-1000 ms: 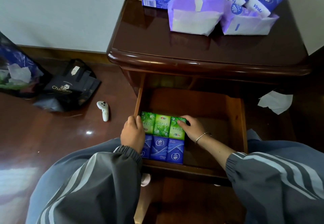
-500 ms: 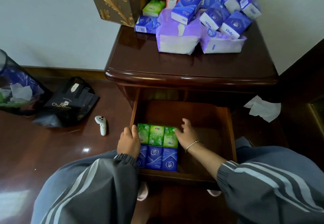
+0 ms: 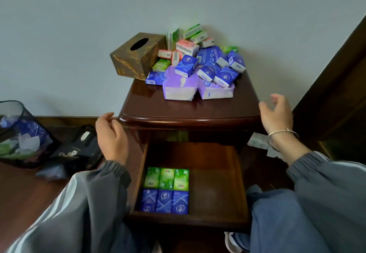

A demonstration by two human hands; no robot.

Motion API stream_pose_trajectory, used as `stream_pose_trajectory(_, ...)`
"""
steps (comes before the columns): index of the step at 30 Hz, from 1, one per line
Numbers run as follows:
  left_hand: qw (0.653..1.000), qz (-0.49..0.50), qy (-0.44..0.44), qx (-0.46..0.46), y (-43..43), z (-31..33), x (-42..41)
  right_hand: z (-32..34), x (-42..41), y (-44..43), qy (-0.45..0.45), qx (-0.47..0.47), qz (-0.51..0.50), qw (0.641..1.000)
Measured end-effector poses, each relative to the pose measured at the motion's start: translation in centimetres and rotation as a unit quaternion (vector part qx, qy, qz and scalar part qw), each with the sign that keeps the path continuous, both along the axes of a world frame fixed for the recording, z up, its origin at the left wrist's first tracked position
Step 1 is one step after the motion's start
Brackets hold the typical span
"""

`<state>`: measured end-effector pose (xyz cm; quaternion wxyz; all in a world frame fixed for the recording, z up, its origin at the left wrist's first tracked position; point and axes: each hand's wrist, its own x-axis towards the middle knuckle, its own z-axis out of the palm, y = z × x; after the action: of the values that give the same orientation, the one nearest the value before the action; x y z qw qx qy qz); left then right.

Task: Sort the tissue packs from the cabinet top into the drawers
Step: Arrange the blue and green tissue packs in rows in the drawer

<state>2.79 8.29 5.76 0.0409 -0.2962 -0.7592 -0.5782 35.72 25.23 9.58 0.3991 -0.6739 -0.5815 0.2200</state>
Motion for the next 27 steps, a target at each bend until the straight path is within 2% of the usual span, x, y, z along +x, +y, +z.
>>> stream_pose_trajectory(2,0.998,-0.044,0.041,0.011,2.0,2.5,1.0,-0.1,-0.8,2.3,-0.036,-0.083,0.013,0.996)
stream_pose_trajectory(4,0.991,-0.093,0.091,0.007,4.1,4.4,2.6,-0.3,-2.3,3.8,-0.036,-0.140,0.028,0.989)
stream_pose_trajectory(6,0.982,-0.138,0.129,-0.005,6.2,5.7,4.2,-0.5,-3.4,4.7,-0.038,-0.165,0.016,0.985)
stream_pose_trajectory(10,0.968,-0.188,0.153,-0.056,11.0,6.8,6.1,-1.3,-3.5,6.1,-0.085,-0.201,-0.011,0.976)
stream_pose_trajectory(12,0.963,-0.202,0.154,-0.087,13.5,6.9,6.3,-1.8,-3.6,6.4,-0.114,-0.197,-0.022,0.973)
stream_pose_trajectory(15,0.955,-0.198,0.175,-0.138,17.1,6.7,6.2,-2.5,-4.0,6.1,-0.166,-0.143,-0.059,0.974)
stream_pose_trajectory(19,0.937,-0.152,0.208,-0.237,21.8,6.7,6.3,-3.2,-4.0,6.1,-0.173,-0.103,-0.091,0.975)
stream_pose_trajectory(22,0.919,-0.127,0.197,-0.318,24.2,6.4,6.5,-3.5,-4.0,6.4,-0.185,-0.101,-0.097,0.973)
stream_pose_trajectory(27,0.914,-0.093,0.187,-0.349,25.6,6.3,6.3,-3.8,-4.0,6.5,-0.185,-0.091,-0.107,0.973)
